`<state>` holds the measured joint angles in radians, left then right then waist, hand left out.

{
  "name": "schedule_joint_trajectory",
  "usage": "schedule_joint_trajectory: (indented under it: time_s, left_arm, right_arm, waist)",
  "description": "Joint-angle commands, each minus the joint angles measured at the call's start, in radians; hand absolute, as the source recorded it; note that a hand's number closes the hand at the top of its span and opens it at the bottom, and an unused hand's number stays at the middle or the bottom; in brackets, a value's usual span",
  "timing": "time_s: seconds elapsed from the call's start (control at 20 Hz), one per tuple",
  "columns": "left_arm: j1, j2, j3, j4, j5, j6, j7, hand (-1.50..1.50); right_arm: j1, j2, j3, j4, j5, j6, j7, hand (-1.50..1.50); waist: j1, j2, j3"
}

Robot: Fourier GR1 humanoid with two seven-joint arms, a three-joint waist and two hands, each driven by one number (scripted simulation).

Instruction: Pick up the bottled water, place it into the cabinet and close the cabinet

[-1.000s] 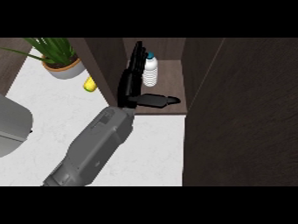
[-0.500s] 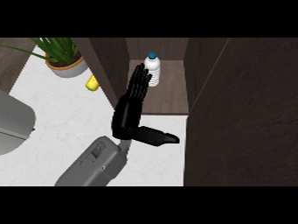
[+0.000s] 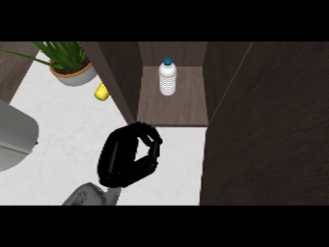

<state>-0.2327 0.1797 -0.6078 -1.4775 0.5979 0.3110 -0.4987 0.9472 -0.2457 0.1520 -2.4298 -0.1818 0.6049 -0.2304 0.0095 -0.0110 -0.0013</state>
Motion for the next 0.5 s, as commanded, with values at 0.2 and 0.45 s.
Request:
schedule_joint_trajectory:
  time_s: [0.2, 0.45]
  left_arm:
    - [0.185, 0.149, 0.058, -0.192, 0.018, -0.008, -0.012, -1.50]
    - [0.342, 0.250, 0.141, -0.298, 0.100, -0.091, -0.043, -1.50]
  right_arm:
    - [0.044, -0.096, 0.073, -0.277, 0.140, 0.086, 0.026, 1.50]
    - [0.064, -0.113, 0.177, -0.285, 0.223, 0.121, 0.019, 1.50]
  waist:
    - [-0.006, -0.004, -0.003]
    - [-0.003, -0.001, -0.003]
